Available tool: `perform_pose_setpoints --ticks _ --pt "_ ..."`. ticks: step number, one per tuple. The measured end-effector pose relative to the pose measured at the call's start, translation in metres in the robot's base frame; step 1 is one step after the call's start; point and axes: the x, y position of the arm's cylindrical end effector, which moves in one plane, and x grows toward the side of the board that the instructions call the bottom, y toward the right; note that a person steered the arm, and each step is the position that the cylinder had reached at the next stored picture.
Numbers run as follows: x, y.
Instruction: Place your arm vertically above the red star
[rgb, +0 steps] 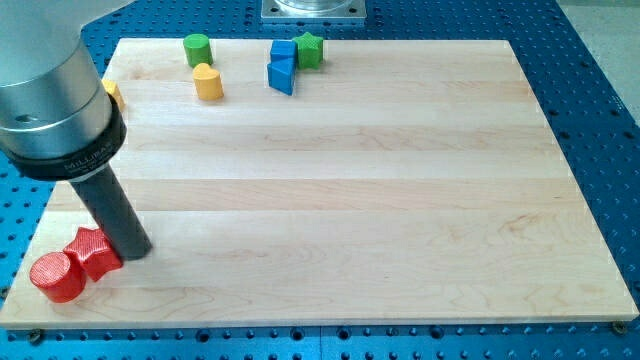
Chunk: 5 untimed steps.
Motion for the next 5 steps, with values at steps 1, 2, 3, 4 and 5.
perform_pose_setpoints --ticks 1,2,3,4,5 --pt "-0.027 0.005" --pt "-0.045 0.011" --pt "-0.045 0.011" --pt "-0.045 0.011" --pt "-0.045 0.003"
